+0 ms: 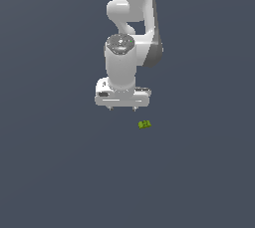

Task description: Pick up the object and move it to a goal position.

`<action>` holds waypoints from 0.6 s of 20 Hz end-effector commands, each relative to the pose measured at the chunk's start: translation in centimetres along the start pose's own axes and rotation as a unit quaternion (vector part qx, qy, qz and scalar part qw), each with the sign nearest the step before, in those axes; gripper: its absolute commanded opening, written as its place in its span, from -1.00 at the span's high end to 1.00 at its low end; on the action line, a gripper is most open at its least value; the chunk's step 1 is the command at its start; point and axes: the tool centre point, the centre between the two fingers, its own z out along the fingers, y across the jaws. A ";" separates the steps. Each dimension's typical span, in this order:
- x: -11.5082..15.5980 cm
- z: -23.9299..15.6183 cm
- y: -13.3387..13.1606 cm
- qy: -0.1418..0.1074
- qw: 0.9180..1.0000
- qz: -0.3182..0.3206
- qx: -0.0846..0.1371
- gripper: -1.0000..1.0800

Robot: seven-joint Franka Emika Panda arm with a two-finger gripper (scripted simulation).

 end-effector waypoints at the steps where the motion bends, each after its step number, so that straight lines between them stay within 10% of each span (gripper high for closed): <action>1: 0.0 0.0 0.0 0.000 1.000 0.000 0.000 -0.92; 12: -0.5 0.8 -0.7 -0.016 0.999 -0.032 -0.006 -0.92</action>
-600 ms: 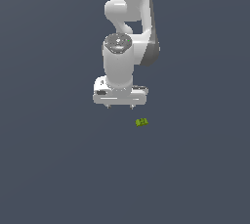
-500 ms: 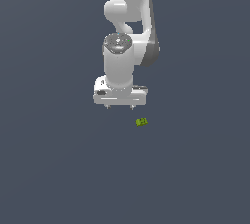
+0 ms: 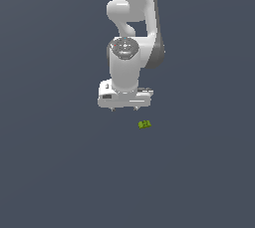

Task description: Pick up the object and move it to a goal position.

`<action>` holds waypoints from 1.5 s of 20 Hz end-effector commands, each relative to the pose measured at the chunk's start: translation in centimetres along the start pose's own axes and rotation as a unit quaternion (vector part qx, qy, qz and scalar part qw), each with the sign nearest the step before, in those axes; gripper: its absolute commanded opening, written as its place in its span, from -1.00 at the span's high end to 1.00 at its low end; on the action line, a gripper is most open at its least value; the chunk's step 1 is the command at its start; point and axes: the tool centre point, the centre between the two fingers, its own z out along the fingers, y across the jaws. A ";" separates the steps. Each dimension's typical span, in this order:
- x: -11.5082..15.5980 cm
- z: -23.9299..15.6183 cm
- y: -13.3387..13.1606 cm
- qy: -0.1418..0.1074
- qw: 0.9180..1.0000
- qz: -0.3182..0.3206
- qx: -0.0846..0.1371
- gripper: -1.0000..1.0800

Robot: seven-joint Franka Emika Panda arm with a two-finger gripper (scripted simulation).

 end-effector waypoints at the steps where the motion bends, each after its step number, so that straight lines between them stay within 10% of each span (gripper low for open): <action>1: 0.0 0.0 0.0 0.000 1.000 -0.002 0.000 -0.92; 18: 0.3 1.3 -1.6 0.002 0.995 0.097 0.005 -0.92; 30: 0.5 3.3 -4.1 0.004 0.970 0.243 0.012 -0.92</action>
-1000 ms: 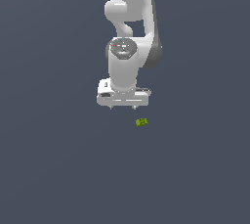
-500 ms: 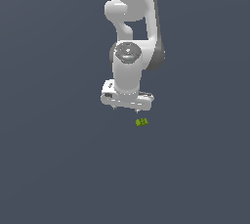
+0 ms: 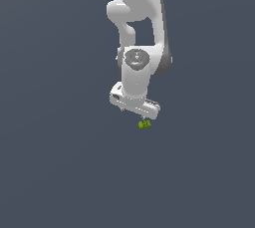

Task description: Pick up the object and move it to a goal position.

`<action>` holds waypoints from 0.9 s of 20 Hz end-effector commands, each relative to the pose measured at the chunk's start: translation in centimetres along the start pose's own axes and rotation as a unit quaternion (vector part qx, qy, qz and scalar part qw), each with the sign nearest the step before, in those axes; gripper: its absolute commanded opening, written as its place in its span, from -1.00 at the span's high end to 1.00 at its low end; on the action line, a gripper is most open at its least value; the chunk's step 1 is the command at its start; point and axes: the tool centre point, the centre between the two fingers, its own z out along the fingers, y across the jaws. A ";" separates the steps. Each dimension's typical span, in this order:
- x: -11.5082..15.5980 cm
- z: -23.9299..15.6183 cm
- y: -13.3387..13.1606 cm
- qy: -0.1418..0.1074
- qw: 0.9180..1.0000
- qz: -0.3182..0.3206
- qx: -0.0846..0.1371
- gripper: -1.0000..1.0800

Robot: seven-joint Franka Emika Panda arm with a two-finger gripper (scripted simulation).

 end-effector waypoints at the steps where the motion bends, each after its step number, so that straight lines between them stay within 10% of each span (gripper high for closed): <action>1: -0.2 0.4 -0.5 0.000 0.999 0.032 0.001 -0.92; 18: -1.5 3.3 -3.3 0.004 0.970 0.244 0.008 -0.92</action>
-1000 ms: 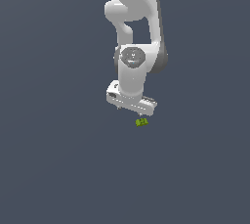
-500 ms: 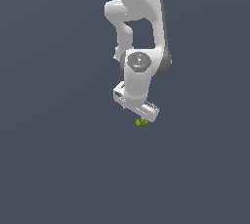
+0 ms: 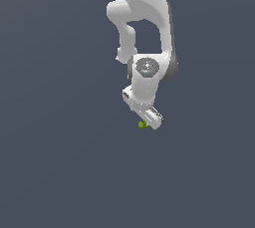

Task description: Pick up the object and move it to a goal position.

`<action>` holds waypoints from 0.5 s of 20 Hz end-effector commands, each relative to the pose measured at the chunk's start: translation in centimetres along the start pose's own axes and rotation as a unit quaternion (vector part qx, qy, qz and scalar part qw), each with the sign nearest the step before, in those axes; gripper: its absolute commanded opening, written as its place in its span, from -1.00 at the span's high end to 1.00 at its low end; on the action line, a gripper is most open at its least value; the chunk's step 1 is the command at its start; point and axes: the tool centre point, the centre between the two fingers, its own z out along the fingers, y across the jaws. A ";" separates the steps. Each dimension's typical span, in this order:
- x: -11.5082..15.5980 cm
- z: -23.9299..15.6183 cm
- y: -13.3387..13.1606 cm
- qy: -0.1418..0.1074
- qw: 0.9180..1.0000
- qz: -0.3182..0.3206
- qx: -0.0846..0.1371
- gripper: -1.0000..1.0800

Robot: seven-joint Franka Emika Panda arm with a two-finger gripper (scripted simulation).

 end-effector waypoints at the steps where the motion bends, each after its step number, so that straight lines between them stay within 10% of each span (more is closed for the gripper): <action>1: -0.4 0.4 -0.3 0.001 0.999 0.032 0.001 -0.92; 10: -1.6 1.8 -1.1 0.004 0.990 0.144 0.005 -0.92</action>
